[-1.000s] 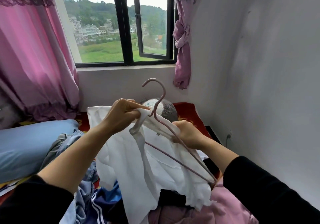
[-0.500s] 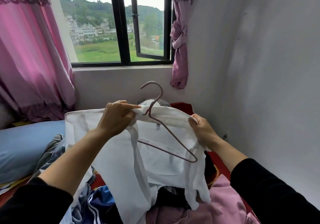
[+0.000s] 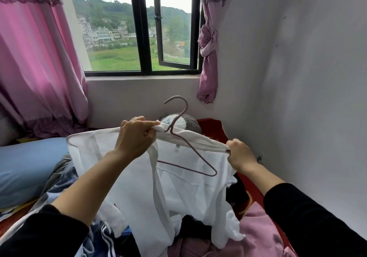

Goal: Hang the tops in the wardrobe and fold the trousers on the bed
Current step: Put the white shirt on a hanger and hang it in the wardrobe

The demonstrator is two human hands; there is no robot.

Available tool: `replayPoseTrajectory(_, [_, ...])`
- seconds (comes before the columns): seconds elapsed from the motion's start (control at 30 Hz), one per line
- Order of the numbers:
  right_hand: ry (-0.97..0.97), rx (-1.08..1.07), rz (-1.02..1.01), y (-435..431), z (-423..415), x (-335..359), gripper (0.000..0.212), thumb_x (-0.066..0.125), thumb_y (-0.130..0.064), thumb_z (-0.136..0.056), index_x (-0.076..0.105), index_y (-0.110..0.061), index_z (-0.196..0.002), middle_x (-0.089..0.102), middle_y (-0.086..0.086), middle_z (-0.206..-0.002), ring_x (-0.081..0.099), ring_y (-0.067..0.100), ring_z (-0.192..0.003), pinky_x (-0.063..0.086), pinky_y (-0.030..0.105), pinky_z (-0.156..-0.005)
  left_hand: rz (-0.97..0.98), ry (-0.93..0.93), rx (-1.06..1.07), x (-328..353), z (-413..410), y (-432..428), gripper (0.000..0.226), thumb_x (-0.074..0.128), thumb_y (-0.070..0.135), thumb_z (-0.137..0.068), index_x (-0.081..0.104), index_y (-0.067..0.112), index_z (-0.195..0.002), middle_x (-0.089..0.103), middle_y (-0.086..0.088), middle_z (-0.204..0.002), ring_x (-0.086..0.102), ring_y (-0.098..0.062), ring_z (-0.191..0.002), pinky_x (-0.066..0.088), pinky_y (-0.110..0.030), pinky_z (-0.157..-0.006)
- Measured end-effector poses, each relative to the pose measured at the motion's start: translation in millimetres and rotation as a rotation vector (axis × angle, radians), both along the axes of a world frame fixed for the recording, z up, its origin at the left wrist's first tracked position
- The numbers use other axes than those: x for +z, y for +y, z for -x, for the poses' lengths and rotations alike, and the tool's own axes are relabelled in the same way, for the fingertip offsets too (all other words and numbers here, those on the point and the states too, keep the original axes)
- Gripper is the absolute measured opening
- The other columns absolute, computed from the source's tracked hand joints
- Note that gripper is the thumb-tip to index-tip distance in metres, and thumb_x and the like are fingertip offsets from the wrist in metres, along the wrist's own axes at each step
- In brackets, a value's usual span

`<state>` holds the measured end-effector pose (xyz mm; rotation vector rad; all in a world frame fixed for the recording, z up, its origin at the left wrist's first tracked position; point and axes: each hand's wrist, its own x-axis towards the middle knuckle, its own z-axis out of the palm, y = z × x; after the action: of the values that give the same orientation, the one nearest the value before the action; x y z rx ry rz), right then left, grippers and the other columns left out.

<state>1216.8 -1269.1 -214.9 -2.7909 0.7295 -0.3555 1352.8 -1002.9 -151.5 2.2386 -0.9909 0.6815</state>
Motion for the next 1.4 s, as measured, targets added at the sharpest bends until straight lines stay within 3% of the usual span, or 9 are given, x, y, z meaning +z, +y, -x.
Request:
replayPoseTrajectory(0.33, [-0.409, -0.055, -0.925, 10.2, -12.1, 14.4, 0.024, 0.053, -0.02, -0.094, 0.057, -0.004, -0.077, 0.051, 0.009, -0.071, 0.045, 0.022, -0.068, 0.035, 0.034, -0.062, -0.045, 0.139, 0.094, -13.4, -1.2, -6.5, 0.029, 0.053, 0.021, -0.092, 0.071, 0.032, -0.111, 0.044, 0.011, -0.066, 0.045, -0.012, -0.073, 0.03, -0.03, -0.07])
replayPoseTrajectory(0.53, [-0.134, 0.356, -1.319, 47.4, -8.9, 46.4, 0.023, 0.048, -0.009, -0.095, 0.068, -0.011, -0.105, 0.068, 0.008, -0.093, 0.062, 0.016, -0.08, 0.049, 0.027, -0.067, 0.119, 0.366, 0.06, -11.4, 4.8, -11.4, 0.047, 0.04, 0.031, -0.073, 0.074, 0.028, -0.105, 0.06, 0.001, -0.075, 0.061, -0.024, -0.079, 0.045, -0.028, -0.076])
replayPoseTrajectory(0.63, [-0.274, 0.402, -1.074, 52.7, -17.0, 60.2, 0.034, 0.049, 0.0, -0.079, 0.069, -0.009, -0.106, 0.067, 0.009, -0.097, 0.059, 0.016, -0.087, 0.048, 0.024, -0.072, 0.218, 0.43, 0.039, -5.4, -0.6, -4.2, 0.032, 0.051, 0.018, -0.083, 0.075, 0.027, -0.101, 0.068, 0.0, -0.087, 0.062, -0.019, -0.086, 0.041, -0.023, -0.077])
replayPoseTrajectory(0.73, [-0.386, 0.2, -0.265, 53.2, -32.6, 61.4, 0.031, 0.058, -0.004, -0.081, 0.064, -0.014, -0.109, 0.059, 0.006, -0.109, 0.05, 0.022, -0.103, 0.04, 0.033, -0.089, 0.294, 0.426, 0.007, 8.6, -4.1, 4.6, 0.041, 0.054, 0.008, -0.086, 0.075, 0.043, -0.089, 0.069, 0.008, -0.086, 0.062, -0.016, -0.09, 0.045, -0.027, -0.082])
replayPoseTrajectory(0.8, [-0.377, 0.164, -0.01, 55.7, -44.1, 63.7, 0.024, 0.058, -0.03, -0.09, 0.06, -0.015, -0.109, 0.061, 0.004, -0.107, 0.052, 0.025, -0.104, 0.032, 0.037, -0.089, 0.343, 0.427, -0.035, 21.4, -4.0, 10.0, 0.05, 0.056, 0.01, -0.087, 0.07, 0.056, -0.075, 0.069, 0.01, -0.082, 0.062, -0.012, -0.085, 0.047, -0.028, -0.08])
replayPoseTrajectory(0.87, [-0.42, 0.214, -0.05, 60.2, -56.5, 76.7, 0.038, 0.046, -0.047, -0.094, 0.058, -0.012, -0.084, 0.064, 0.005, -0.082, 0.06, 0.032, -0.083, 0.034, 0.035, -0.074, 0.377, 0.401, -0.073, 34.9, -6.7, 17.0, 0.046, 0.057, 0.01, -0.087, 0.071, 0.051, -0.072, 0.066, 0.006, -0.077, 0.06, -0.011, -0.078, 0.046, -0.027, -0.074])
replayPoseTrajectory(1.03, [-0.6, 0.339, -0.153, 81.5, -85.5, 142.7, 0.043, 0.056, -0.029, -0.093, 0.043, -0.018, -0.053, 0.046, -0.004, -0.052, 0.044, 0.017, -0.051, 0.03, 0.03, -0.05, 0.55, 0.327, -0.058, 86.7, -14.4, 40.9, 0.026, 0.059, 0.009, -0.088, 0.073, 0.03, -0.096, 0.058, 0.003, -0.071, 0.053, -0.012, -0.068, 0.041, -0.025, -0.066])
replayPoseTrajectory(1.2, [-0.735, 0.33, -0.083, 99.7, -108.1, 211.4, 0.046, 0.057, -0.028, -0.09, 0.038, -0.018, -0.049, 0.04, -0.004, -0.047, 0.038, 0.014, -0.047, 0.024, 0.029, -0.052, 0.811, 0.116, 0.007, 139.2, 1.0, 68.7, 0.024, 0.058, 0.008, -0.089, 0.069, 0.028, -0.096, 0.063, 0.016, -0.08, 0.058, 0.011, -0.069, 0.042, -0.005, -0.068])
replayPoseTrajectory(1.4, [-0.818, 0.45, -0.097, 122.5, -115.8, 270.5, 0.031, 0.06, -0.021, -0.083, 0.063, 0.0, -0.061, 0.051, 0.003, -0.05, 0.044, 0.013, -0.049, 0.029, 0.026, -0.057, 0.565, -0.041, 0.067, 163.9, 27.6, 118.8, 0.031, 0.06, 0.006, -0.086, 0.072, 0.034, -0.092, 0.068, 0.012, -0.088, 0.062, -0.014, -0.089, 0.047, -0.023, -0.077])
